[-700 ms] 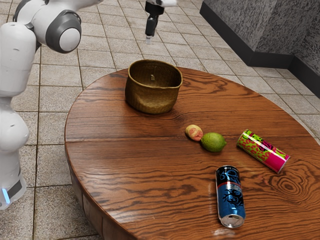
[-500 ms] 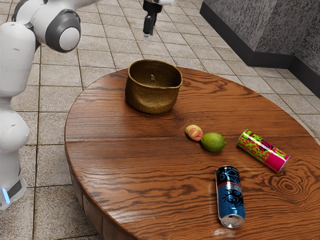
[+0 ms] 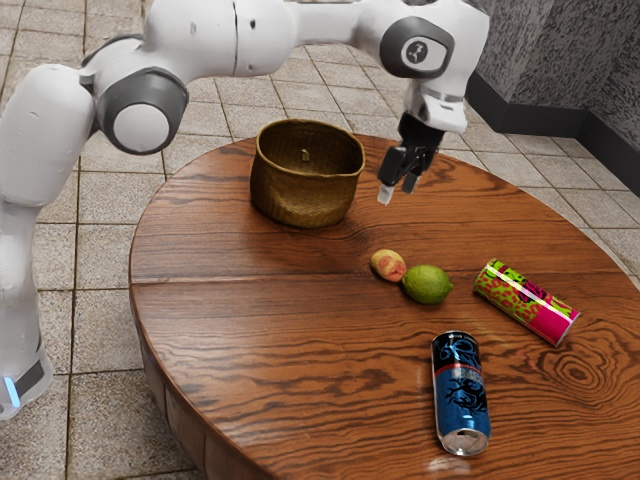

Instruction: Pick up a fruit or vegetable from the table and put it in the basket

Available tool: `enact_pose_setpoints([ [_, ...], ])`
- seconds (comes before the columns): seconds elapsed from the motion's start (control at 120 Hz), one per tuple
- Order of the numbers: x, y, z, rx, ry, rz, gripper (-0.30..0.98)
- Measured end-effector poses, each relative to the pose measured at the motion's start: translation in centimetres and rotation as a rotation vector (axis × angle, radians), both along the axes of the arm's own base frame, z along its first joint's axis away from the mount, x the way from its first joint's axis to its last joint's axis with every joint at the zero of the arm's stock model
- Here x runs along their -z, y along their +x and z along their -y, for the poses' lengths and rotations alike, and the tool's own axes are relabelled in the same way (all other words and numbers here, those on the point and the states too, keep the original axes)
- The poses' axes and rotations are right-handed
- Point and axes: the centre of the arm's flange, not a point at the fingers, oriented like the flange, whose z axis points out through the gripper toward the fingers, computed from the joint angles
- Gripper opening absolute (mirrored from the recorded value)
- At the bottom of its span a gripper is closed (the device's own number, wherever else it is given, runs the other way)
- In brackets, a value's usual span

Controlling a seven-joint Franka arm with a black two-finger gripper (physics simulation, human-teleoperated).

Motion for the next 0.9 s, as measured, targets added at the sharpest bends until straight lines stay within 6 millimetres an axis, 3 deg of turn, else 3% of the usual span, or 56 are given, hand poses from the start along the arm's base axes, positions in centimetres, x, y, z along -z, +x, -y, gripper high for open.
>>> enact_pose_setpoints([
  [0.042, 2.2, 1.0, -1.7, -0.06, -0.003, -0.027, 0.68],
  [0.1, 3.2, 1.6, -2.2, -0.102, -0.007, -0.036, 0.68],
  [0.233, 3.7, 2.1, -0.6, -0.14, -0.019, -0.032, 0.68],
  [0.433, 4.4, 3.3, 4.3, -0.128, -0.07, 0.005, 0.68],
  [0.617, 8.6, 4.9, 6.4, -0.138, -0.078, -0.028, 0.68],
  [0.9, 9.6, 5.8, 6.3, -0.171, -0.036, 0.007, 0.68],
])
